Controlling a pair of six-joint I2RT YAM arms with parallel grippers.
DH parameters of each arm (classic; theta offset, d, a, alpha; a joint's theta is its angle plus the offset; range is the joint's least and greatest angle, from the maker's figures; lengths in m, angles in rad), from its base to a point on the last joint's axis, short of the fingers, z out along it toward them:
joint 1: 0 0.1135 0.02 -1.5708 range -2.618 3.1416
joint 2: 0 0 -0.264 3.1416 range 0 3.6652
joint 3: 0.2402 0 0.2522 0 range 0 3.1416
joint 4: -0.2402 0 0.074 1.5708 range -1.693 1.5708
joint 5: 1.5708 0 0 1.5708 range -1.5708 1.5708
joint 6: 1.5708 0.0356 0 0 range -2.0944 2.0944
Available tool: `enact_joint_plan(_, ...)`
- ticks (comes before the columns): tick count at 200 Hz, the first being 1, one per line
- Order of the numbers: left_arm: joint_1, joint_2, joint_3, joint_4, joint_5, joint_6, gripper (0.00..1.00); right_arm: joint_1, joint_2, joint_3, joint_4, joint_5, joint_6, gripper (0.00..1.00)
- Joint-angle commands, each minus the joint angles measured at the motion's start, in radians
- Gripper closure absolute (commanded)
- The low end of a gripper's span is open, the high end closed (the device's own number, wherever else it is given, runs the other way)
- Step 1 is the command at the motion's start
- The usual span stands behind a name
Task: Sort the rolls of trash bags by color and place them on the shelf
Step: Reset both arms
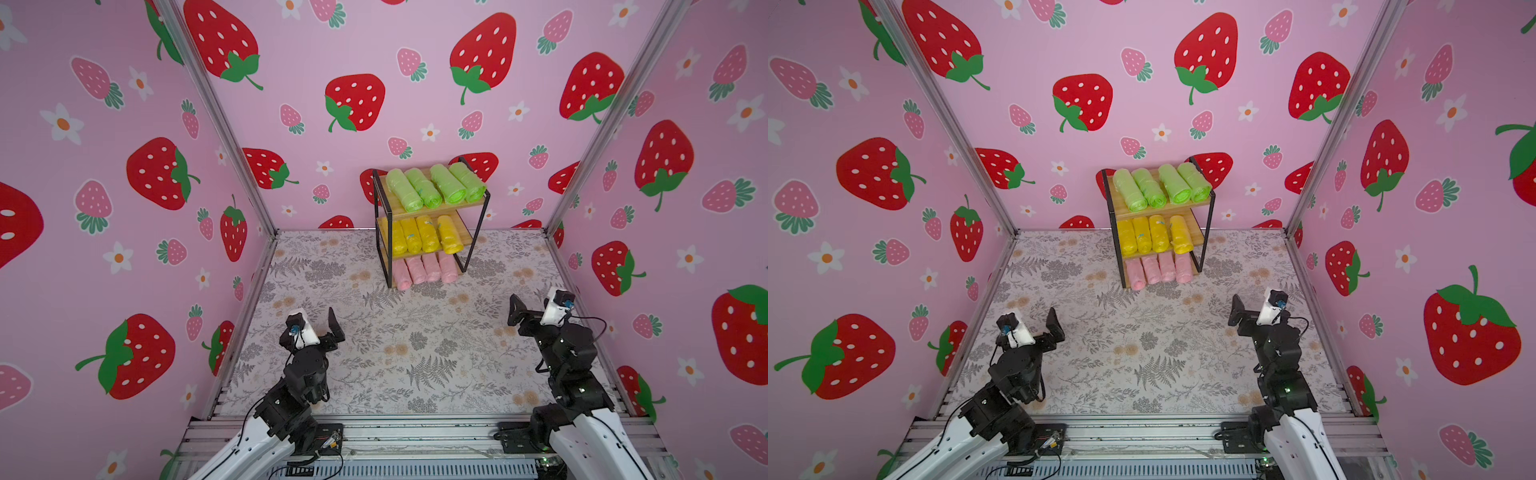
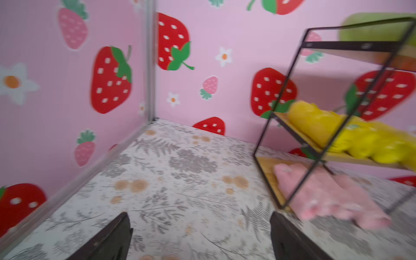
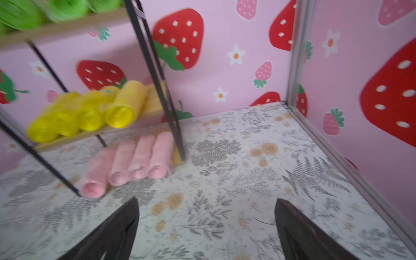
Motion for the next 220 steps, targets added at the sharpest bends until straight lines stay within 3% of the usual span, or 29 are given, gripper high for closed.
enact_joint_plan(1,0.171,0.04,-0.033,0.122,0.042,-0.171,0.0,-0.032,0.175,-0.018,0.208,0.107,-0.059,0.01)
enact_joint_plan(15,0.27,0.116,-0.068,0.15,0.046,-0.29,0.0,-0.044,0.312,-0.024,0.295,0.083,-0.03,0.01)
enact_joint_plan(26,0.326,0.197,-0.064,0.156,0.05,-0.314,0.0,-0.044,0.427,-0.039,0.387,0.093,-0.02,0.01)
enact_joint_plan(52,0.381,0.423,0.018,0.22,0.163,-0.11,0.0,-0.055,0.659,-0.074,0.651,0.153,-0.036,0.01)
enact_joint_plan(72,0.397,0.577,0.054,0.303,0.282,0.03,0.0,-0.094,0.749,-0.027,0.692,0.046,-0.087,0.01)
enact_joint_plan(87,0.42,0.677,0.053,0.363,0.328,0.048,0.0,-0.134,0.814,-0.006,0.733,-0.035,-0.127,0.01)
enact_joint_plan(99,0.443,0.75,0.058,0.4,0.362,0.031,0.0,-0.182,0.919,-0.042,0.878,-0.096,-0.095,0.01)
enact_joint_plan(114,0.456,0.816,0.076,0.452,0.421,0.058,0.0,-0.238,1.084,-0.109,1.233,-0.123,-0.043,0.01)
enact_joint_plan(132,0.463,0.892,0.122,0.485,0.513,0.134,0.0,-0.259,0.994,-0.104,1.079,-0.189,-0.032,0.01)
enact_joint_plan(152,0.469,0.971,0.17,0.519,0.606,0.195,0.01,-0.261,1.023,-0.013,0.974,-0.292,-0.062,0.01)
enact_joint_plan(173,0.474,1.032,0.222,0.514,0.665,0.252,0.03,-0.261,1.01,0.1,0.73,-0.428,-0.121,0.01)
enact_joint_plan(199,0.477,1.181,0.123,0.863,0.714,0.298,0.03,-0.262,1.009,0.073,0.782,-0.352,-0.087,0.01)
enact_joint_plan(210,0.479,1.148,0.176,0.692,0.702,0.275,0.03,-0.262,1.004,0.059,0.802,-0.289,-0.063,0.01)
enact_joint_plan(220,0.49,1.18,0.183,0.733,0.697,0.263,0.01,-0.262,1.003,0.05,0.814,-0.251,-0.048,0.01)
